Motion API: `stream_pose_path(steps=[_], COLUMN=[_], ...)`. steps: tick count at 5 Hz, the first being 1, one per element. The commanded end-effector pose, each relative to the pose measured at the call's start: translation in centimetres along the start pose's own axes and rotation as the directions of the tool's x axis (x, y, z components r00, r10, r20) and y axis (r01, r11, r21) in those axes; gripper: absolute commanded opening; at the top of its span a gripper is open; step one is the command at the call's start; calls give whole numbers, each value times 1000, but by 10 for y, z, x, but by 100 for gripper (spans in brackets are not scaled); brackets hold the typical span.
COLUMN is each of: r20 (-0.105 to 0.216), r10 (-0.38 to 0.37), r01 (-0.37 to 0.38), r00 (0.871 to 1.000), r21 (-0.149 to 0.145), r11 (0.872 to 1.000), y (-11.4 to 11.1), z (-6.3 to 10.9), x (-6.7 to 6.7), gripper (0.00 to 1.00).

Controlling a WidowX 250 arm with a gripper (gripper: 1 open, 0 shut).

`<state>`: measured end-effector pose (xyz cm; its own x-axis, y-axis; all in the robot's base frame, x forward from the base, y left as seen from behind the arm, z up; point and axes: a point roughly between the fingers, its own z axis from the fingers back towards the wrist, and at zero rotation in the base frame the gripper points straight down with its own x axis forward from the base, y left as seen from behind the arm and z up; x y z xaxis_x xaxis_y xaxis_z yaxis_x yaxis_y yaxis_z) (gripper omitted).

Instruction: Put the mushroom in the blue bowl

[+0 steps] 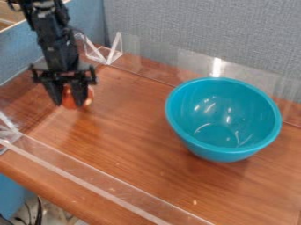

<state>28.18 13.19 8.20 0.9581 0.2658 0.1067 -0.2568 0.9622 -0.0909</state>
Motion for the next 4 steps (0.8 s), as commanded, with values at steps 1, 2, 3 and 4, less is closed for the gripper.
stream_pose_path(steps=[1,2,3,4], r20=[115,132,139,130], r10=[-92,-200,-315,-422], r01=[92,204,325,433], r00=[989,971,939,897], r21=[6,-17,-49,-74], r11=[996,979,945,898], y=[-33,-85,-136,-186], z=[37,40,38,27], x=[23,34,30,21], gripper=[0,0,0,0])
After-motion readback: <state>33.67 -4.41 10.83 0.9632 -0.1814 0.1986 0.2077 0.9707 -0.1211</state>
